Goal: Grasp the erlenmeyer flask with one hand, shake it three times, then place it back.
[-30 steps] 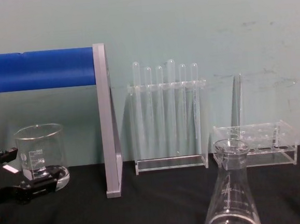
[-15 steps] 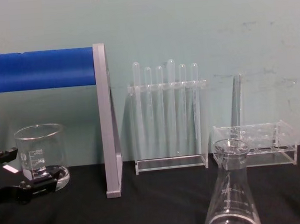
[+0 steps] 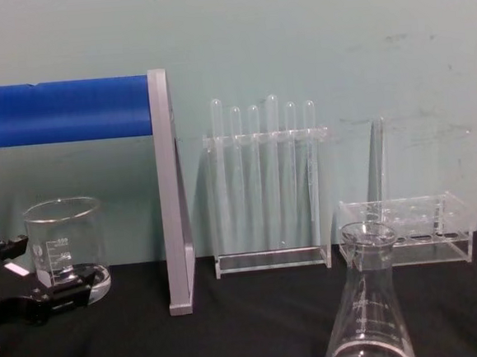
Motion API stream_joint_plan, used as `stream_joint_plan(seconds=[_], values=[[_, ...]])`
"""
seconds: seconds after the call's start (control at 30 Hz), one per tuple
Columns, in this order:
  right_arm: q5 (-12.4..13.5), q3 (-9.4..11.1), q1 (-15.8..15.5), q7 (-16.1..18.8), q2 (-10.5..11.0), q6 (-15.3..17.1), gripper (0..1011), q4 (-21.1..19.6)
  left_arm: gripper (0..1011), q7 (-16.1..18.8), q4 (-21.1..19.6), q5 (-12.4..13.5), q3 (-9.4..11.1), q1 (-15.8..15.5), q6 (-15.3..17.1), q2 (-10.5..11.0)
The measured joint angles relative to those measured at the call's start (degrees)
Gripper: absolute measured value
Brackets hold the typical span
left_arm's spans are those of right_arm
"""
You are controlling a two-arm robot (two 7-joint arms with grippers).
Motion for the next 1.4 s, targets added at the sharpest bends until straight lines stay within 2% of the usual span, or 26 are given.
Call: stream_joint_plan(seconds=[0.33, 0.37, 0.6, 0.7, 1.0, 1.4], values=[[5.45, 2.83, -5.48, 6.92, 2.66, -0.59, 1003, -6.21, 1001, 0.0, 0.0, 0.0, 0.0, 0.0, 0.0, 0.0], [7.11, 3.41, -6.61, 8.89, 3.17, -0.61, 1003, -7.54, 1001, 0.0, 0.0, 0.0, 0.0, 0.0, 0.0, 0.0], [11.37, 4.45, -9.02, 14.33, 3.77, 0.18, 1002, -10.51, 1001, 0.0, 0.0, 0.0, 0.0, 0.0, 0.0, 0.0], [12.31, 4.47, -9.53, 16.13, 3.64, 0.76, 1003, -11.26, 1001, 0.0, 0.0, 0.0, 0.0, 0.0, 0.0, 0.0], [12.31, 3.71, -9.62, 18.91, 2.2, 1.91, 1002, -11.82, 1001, 0.01, 0.0, 0.0, 0.0, 0.0, 0.0, 0.0], [9.91, 2.18, -7.41, 20.79, -1.16, 2.98, 1003, -10.56, 1001, 0.0, 0.0, 0.0, 0.0, 0.0, 0.0, 0.0]])
